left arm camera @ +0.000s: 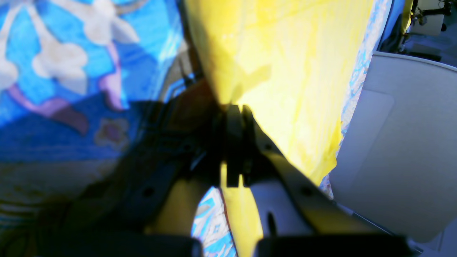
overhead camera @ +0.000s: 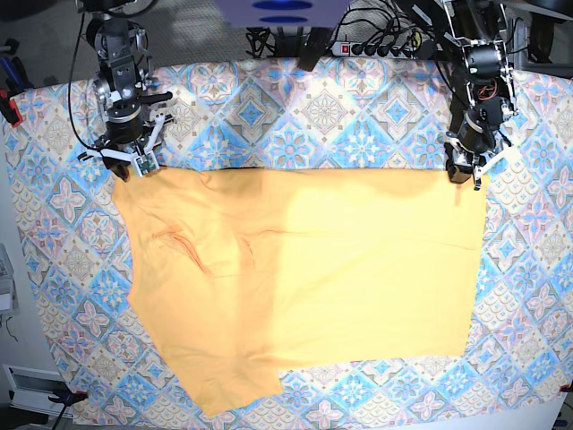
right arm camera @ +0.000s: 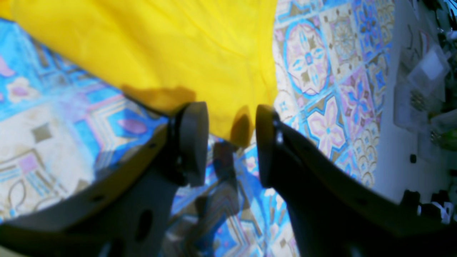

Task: Fold the T-shirt properly
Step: 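Pull the right gripper back toward the robot base, smoothing the shirt, then hold the shirt edge with both grippers near the robot base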

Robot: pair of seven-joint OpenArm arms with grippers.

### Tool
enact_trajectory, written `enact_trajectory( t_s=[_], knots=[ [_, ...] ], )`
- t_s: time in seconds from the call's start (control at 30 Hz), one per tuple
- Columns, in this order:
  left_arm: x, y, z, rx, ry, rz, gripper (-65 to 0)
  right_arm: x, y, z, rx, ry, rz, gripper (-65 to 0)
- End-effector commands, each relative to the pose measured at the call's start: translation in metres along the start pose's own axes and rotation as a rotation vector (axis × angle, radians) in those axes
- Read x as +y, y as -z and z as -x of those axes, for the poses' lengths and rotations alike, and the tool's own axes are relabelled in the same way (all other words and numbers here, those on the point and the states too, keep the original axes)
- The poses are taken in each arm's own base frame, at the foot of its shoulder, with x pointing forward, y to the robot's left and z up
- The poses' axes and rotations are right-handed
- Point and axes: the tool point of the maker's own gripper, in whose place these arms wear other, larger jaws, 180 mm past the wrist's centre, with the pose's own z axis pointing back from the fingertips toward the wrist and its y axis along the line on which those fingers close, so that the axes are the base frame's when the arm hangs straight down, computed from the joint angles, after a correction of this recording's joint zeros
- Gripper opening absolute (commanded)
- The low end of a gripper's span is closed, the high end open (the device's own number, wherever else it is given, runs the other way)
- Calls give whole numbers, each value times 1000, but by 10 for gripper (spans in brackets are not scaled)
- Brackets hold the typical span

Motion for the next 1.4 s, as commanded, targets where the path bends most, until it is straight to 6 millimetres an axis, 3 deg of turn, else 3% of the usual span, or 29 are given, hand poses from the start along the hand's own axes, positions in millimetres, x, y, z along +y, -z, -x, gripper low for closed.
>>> enact_trajectory(
  t_s=[0.0, 0.17, 0.4, 0.57, 0.67, 0.87, 1.13, 1.37],
  knots=[
    [-7, 4, -3, -34, 15, 42, -650, -7, 2, -7, -27, -9, 18, -427],
    [-7, 4, -3, -34, 15, 42, -650, -10, 4, 9, 10, -111, 21, -427],
    [-6, 4, -3, -34, 15, 41, -650, -13, 2, 8, 4, -39, 22, -427],
    [-6, 4, -3, -34, 15, 41, -650, -18, -3, -25, -89, 275, -29, -427],
    [-3, 3, -3, -33, 15, 35, -650, -28, -6, -33, -122, 426, -76, -427],
    [-3, 3, -3, -33, 15, 35, -650, -38, -7, -29, -95, 681, -128, -427],
    [-4, 3, -3, -33, 15, 36, -650, -25, -9, -33, -80, 912, -228, -427],
    [-3, 2, -3, -34, 16, 35, -650, -16, -3, -4, -16, 1184, -259, -427]
  ],
)
